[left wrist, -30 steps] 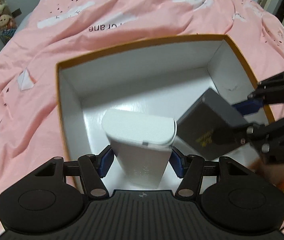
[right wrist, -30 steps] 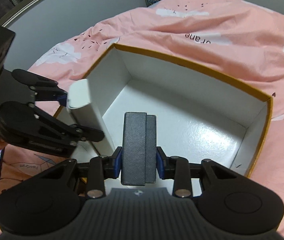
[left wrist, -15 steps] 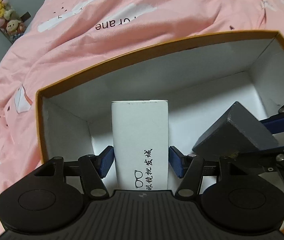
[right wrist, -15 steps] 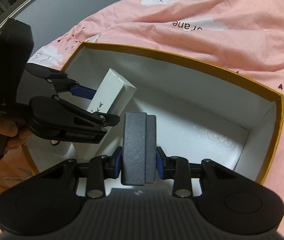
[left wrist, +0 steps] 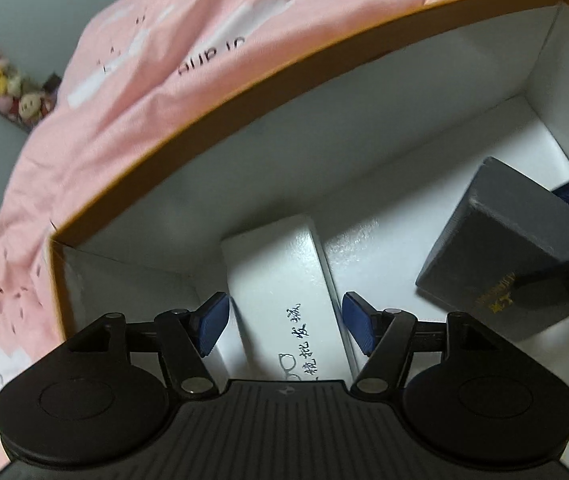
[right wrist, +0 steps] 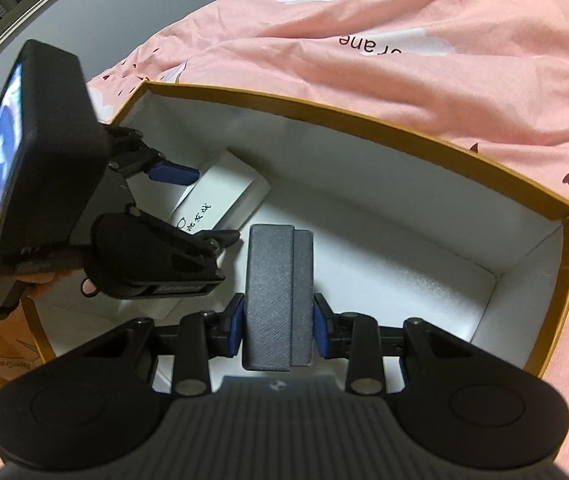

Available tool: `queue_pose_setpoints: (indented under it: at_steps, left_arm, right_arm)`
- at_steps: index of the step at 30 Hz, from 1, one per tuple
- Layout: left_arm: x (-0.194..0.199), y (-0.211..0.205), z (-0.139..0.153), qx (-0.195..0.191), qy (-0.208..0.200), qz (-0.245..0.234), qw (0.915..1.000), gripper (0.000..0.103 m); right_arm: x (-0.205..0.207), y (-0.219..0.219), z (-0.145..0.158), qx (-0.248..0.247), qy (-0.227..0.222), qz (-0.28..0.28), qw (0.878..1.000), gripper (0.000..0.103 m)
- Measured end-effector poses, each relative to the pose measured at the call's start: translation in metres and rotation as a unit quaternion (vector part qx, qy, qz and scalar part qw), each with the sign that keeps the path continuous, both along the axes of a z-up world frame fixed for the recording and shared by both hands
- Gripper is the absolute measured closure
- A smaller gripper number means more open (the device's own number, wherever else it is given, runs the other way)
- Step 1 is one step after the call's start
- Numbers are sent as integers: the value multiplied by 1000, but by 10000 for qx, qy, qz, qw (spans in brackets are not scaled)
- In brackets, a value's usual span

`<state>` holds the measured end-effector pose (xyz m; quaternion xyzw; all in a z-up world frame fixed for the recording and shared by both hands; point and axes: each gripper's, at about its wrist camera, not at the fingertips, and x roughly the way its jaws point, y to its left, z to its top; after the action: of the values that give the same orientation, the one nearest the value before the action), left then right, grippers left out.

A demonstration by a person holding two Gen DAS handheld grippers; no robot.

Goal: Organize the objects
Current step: 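Carry both held items over the orange box and lower them inside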

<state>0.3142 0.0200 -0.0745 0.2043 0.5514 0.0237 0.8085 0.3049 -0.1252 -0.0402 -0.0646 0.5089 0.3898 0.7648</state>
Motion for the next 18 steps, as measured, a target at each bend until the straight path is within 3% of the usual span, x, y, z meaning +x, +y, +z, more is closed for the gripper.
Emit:
queue_pose_setpoints:
  at_steps: [6,12,15,18]
  left_arm:
    - [-23,5,24,-497,140,-393,9979,27]
    - [-49,4,27,-640,590,-997,9912,27]
    - [-51,-1,23,-502,640,-996,9917,27]
    - [-51,-6,19,-399,526,-824,9944,29]
  right_arm:
    - [-13,12,10,-326,-671,464,9961,67]
    - [-29,33,8,-892,-1681,1371,9721,67]
    - [-44,43,4,-1249,-2314,1938,9451,67]
    - [-60,54,-7,-1757,-3061,2515,9012,67]
